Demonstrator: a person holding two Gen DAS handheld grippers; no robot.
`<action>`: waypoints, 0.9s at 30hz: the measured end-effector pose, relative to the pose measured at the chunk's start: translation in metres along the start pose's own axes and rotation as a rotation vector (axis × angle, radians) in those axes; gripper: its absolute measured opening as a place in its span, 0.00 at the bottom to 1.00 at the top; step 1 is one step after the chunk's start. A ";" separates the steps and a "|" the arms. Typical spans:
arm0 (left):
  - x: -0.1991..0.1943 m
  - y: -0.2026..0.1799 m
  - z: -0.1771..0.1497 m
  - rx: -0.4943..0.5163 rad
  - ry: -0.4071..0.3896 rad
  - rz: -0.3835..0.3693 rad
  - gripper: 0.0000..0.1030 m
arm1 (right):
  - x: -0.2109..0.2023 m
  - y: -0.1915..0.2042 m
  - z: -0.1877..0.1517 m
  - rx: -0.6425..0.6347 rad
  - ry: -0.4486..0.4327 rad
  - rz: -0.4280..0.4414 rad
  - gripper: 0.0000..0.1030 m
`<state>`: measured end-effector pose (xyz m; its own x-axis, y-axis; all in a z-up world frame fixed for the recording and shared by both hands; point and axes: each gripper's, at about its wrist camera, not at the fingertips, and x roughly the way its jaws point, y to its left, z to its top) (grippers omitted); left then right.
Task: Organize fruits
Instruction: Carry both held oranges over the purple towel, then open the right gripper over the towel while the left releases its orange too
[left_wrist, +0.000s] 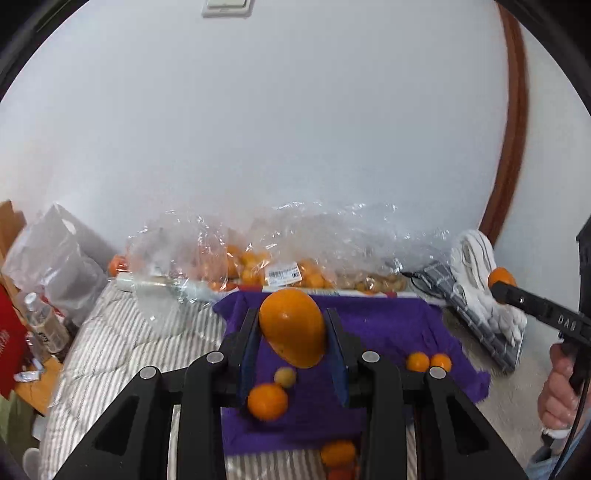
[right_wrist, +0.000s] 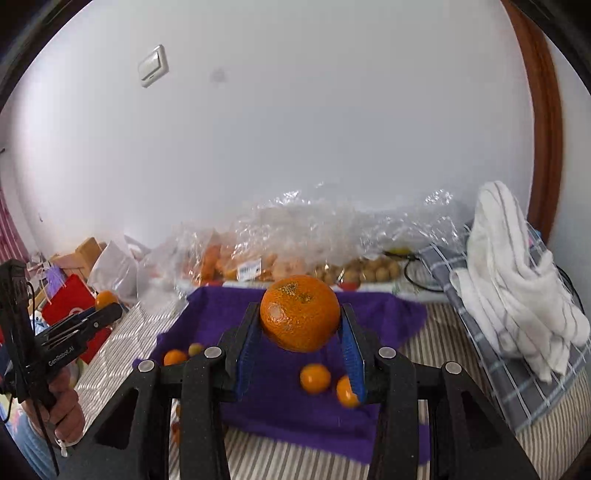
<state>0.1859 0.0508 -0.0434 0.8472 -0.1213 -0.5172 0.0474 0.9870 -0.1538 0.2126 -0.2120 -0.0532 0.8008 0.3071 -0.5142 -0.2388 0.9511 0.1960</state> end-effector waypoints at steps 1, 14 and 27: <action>0.009 0.003 0.004 -0.015 0.008 -0.004 0.31 | 0.007 0.000 0.005 -0.004 0.000 0.000 0.41; 0.117 0.033 -0.020 -0.049 0.211 0.061 0.31 | 0.096 -0.028 -0.029 -0.034 0.215 -0.090 0.40; 0.133 0.030 -0.030 -0.014 0.259 0.060 0.31 | 0.136 -0.046 -0.051 0.062 0.342 -0.071 0.41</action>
<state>0.2843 0.0606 -0.1424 0.6846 -0.0871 -0.7237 -0.0081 0.9919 -0.1270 0.3040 -0.2121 -0.1747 0.5815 0.2442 -0.7760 -0.1472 0.9697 0.1949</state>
